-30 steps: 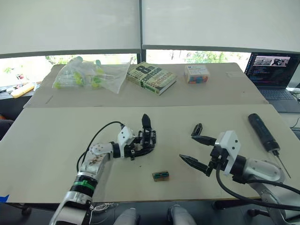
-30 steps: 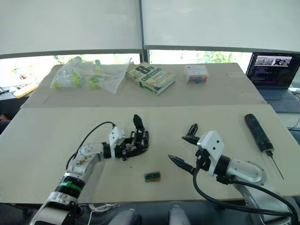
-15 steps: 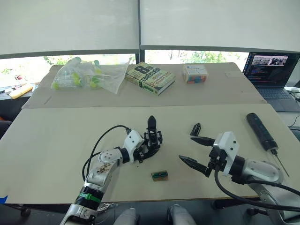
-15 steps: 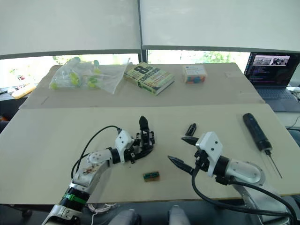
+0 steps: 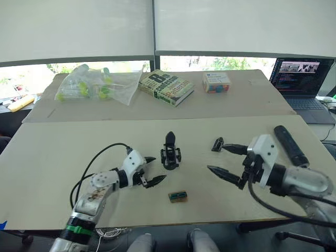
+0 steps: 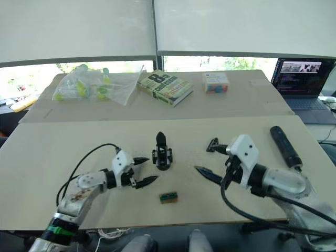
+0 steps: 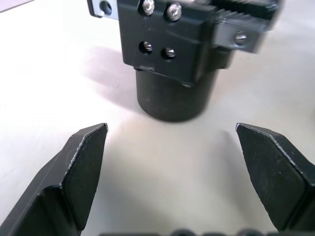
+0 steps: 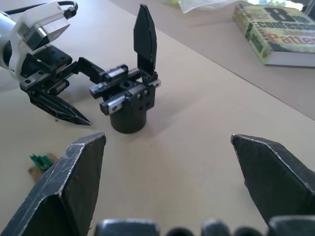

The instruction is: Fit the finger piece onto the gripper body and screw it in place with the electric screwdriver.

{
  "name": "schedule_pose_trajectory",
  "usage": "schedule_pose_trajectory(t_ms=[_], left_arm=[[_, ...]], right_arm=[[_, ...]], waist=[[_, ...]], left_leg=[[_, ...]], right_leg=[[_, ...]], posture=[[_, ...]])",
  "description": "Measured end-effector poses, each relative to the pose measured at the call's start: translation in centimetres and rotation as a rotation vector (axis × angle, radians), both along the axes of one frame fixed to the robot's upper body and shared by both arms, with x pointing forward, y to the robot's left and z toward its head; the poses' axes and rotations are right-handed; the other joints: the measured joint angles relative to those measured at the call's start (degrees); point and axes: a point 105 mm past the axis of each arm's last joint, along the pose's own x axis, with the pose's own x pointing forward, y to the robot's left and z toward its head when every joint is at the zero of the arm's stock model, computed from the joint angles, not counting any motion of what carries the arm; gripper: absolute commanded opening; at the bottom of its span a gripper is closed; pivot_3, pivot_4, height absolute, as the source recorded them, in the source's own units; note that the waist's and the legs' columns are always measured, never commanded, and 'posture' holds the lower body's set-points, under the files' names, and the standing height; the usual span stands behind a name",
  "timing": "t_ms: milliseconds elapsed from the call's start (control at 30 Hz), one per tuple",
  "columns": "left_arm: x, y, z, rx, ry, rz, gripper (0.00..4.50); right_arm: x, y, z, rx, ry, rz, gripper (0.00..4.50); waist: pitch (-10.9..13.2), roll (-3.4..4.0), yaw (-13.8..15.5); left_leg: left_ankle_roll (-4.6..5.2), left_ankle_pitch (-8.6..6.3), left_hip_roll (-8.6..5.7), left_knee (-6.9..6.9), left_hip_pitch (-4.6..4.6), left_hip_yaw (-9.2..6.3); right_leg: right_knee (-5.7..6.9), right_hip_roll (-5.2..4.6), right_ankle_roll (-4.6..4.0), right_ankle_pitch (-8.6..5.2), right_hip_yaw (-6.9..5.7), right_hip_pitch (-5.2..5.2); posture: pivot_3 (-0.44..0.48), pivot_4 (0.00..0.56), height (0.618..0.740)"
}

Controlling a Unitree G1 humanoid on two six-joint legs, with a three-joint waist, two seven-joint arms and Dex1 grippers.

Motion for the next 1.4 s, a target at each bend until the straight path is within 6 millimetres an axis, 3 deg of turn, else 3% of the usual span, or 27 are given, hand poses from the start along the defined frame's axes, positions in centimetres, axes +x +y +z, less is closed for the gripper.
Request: schedule_pose_trajectory(t_ms=[167, 233, 467, 733, 1100, 1200, 1400], left_arm=[[-2.0, 1.2, 5.0, -0.067, 0.057, -0.125, 4.41], [-2.8, 1.0, 7.6, -0.095, 0.074, -0.200, 4.41], [-3.6, 0.5, 13.6, -0.086, -0.067, -0.323, 4.41], [-3.8, 0.0, 15.4, -0.088, -0.120, -0.393, 4.41], [-3.9, 0.2, 14.9, -0.058, -0.145, -0.391, 4.41], [-3.9, 0.2, 14.7, -0.043, -0.158, -0.388, 4.50], [-4.0, 0.3, 14.5, -0.024, -0.164, -0.401, 4.50]], right_arm=[[3.0, -1.1, 3.9, -0.012, 0.145, -0.113, 4.50], [5.7, -2.2, 4.6, 0.033, 0.297, -0.262, 4.50], [10.5, -6.0, 1.1, 0.053, 0.729, -0.612, 4.50], [11.8, -5.4, -2.4, 0.001, 0.970, -0.745, 4.50], [12.7, -2.8, -3.8, 0.003, 1.019, -0.713, 4.50], [13.1, -2.5, -3.7, 0.012, 1.002, -0.713, 3.69], [13.6, -2.1, -4.0, -0.007, 0.975, -0.698, 1.56]], waist=[[0.09, 0.03, -0.40], [0.12, 0.00, -0.59], [0.12, 0.01, -0.67], [0.11, 0.02, -1.15], [0.11, 0.03, -1.29], [0.10, 0.03, -1.45], [0.10, 0.05, -2.07]], left_leg=[[0.00, 0.00, 0.03, -0.03, -0.04, 0.01], [0.01, 0.00, 0.01, 0.01, -0.06, 0.03], [0.00, 0.01, -0.09, -0.03, -0.57, 0.22], [-0.38, 0.25, -0.04, 0.11, -1.86, 0.56], [-0.26, 0.19, -0.05, 0.14, -1.82, 0.60], [-0.28, 0.20, -0.05, 0.15, -1.78, 0.60], [-0.31, 0.23, -0.02, 0.15, -1.73, 0.61]], right_leg=[[-0.02, 0.01, -0.04, -0.01, -0.06, -0.01], [-0.02, 0.02, -0.08, 0.01, -0.05, -0.03], [-0.05, -0.09, -0.16, 0.08, -0.03, -0.57], [0.34, -0.01, -0.24, 0.16, 0.10, -1.98], [0.33, 0.03, -0.26, 0.24, 0.09, -1.99], [0.37, 0.05, -0.31, 0.33, 0.09, -1.98], [0.45, 0.07, -0.35, 0.37, 0.09, -1.97]], posture=[[0.000, 0.150, 0.740], [0.000, 0.150, 0.740], [0.000, 0.150, 0.740], [0.000, 0.150, 0.740], [0.000, 0.150, 0.740], [0.000, 0.150, 0.740], [0.000, 0.150, 0.740]])
